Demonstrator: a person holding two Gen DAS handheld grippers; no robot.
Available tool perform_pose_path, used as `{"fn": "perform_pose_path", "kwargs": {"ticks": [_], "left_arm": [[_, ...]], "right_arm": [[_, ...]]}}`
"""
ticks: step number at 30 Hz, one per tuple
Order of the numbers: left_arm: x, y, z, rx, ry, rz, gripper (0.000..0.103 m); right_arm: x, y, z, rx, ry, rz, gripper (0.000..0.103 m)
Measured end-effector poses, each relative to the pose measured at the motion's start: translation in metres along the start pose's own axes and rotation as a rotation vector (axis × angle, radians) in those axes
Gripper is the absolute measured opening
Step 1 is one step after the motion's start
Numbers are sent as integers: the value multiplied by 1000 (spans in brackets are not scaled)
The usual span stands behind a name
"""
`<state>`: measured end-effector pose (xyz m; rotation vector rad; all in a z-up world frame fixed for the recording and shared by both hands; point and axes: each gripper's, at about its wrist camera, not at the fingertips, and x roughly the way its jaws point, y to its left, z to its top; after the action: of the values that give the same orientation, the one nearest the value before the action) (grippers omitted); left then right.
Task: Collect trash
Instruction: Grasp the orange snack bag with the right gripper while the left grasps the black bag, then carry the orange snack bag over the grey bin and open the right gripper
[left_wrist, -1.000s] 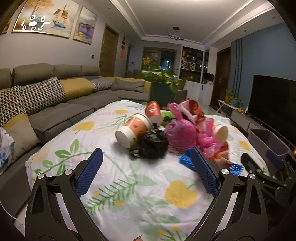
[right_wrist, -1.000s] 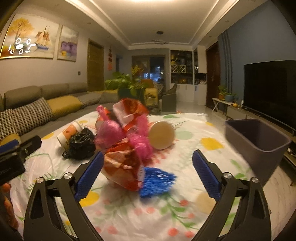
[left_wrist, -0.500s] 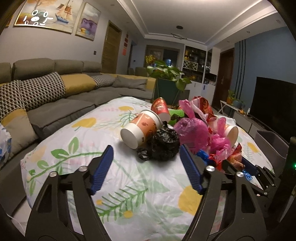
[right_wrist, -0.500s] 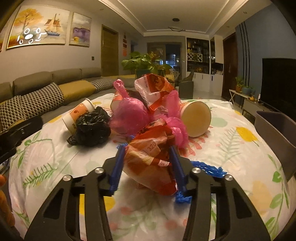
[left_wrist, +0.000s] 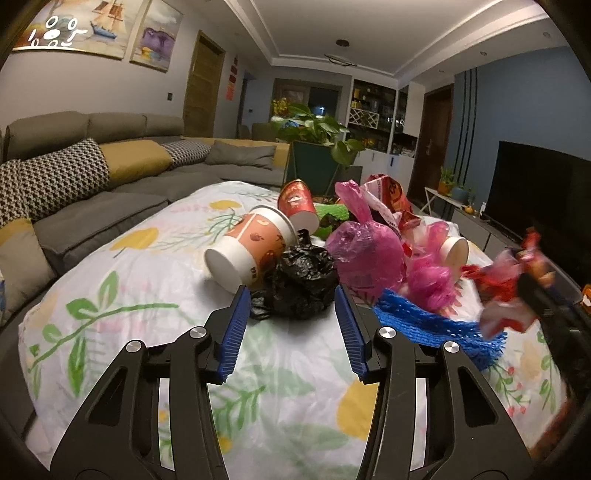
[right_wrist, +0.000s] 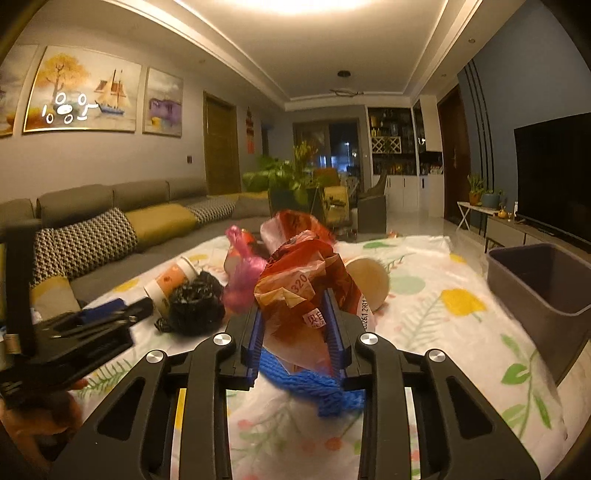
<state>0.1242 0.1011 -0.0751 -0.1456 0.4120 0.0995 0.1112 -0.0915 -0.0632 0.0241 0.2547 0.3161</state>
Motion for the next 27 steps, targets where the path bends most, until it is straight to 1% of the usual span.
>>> {"fn": "perform_pose_path", "kwargs": {"ticks": [3,6,10,12,14,16,19,21,27], "left_arm": [[20,-2,6,7,22,12,47],[39,-2,13,-10,64,-5,47],[61,-7,15,11,114,-15,47],[70,-4,15,-7,144,-37,41],[78,0,13,-32,178,-65,21],[81,3,11,-47,189,-83,11],[76,1,8,-45,178,-94,5],[67,1,7,-53,169,-104,4],[16,-6,18,-40,71,-133,4]], "right_arm": [[-6,-6,2,6,-9,0,31],[-8,-9,2,0,-13,-8,31],[-7,-16,3,7,-11,-18,31],[-6,-17,3,9,-7,-19,31],[-4,-19,2,11,1,-24,31],[-3,-20,1,15,9,-25,31],[-5,-24,0,17,12,-22,31],[-6,-25,0,15,12,-20,31],[-14,-32,3,16,5,-15,31]]}}
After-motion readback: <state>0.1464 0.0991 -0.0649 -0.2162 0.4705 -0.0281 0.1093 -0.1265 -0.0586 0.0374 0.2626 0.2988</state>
